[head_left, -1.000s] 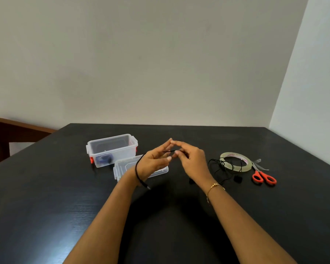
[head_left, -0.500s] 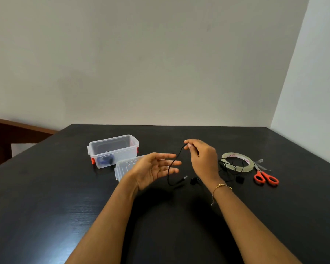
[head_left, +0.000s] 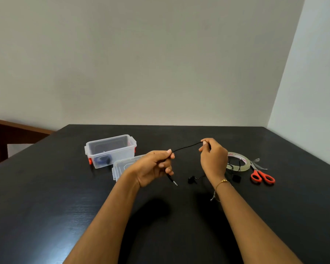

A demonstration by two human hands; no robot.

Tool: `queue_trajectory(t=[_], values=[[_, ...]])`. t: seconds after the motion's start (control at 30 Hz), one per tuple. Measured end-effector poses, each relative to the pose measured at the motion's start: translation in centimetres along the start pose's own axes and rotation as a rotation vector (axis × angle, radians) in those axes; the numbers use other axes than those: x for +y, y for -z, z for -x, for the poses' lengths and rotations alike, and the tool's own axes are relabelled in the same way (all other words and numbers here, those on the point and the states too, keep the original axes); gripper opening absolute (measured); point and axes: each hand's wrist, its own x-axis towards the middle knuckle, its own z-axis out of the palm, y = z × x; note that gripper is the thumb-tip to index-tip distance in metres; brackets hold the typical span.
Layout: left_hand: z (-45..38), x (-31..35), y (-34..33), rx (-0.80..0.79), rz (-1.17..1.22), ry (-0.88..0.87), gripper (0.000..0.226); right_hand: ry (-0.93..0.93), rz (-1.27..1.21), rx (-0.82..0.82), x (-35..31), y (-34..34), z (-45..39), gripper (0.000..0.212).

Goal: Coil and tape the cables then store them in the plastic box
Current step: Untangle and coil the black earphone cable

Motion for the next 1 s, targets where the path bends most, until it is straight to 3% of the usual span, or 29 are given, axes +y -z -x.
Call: queue_trajectory(t=[0.2, 0.4, 0.6, 0.77, 0.9, 1.0], values=[[0.6, 0.9, -0.5, -0.177, 0.331, -0.059, 0.009, 0.024, 0.119, -0.071, 0.1, -0.5, 0.6, 0.023], [0.2, 1.3, -0.9, 0.059, 0.659, -0.301, 0.024, 0.143, 0.283, -0.418, -0.5, -1.2, 2.0, 0.024], [-0.6, 1.1, 0.2, 0.364, 0.846, -0.451, 0.015, 0.331, 0.312, -0.674, -2.1, -1.2, 3.3, 0.024], [-1.0, 0.6, 0.7, 0.573, 0.705, -0.542, 0.013, 0.551, 0.294, -0.732, -3.5, -1.1, 3.9, 0.027], [-1.4, -0.5, 0.7, 0.752, 0.085, -0.546, 0.017, 0.704, 0.234, -0.674, -3.9, -0.8, 3.9, 0.026], [-1.7, -0.9, 0.6, 0.751, -0.100, -0.478, 0.022, 0.764, 0.240, -0.661, -3.8, -0.7, 3.8, 0.024]])
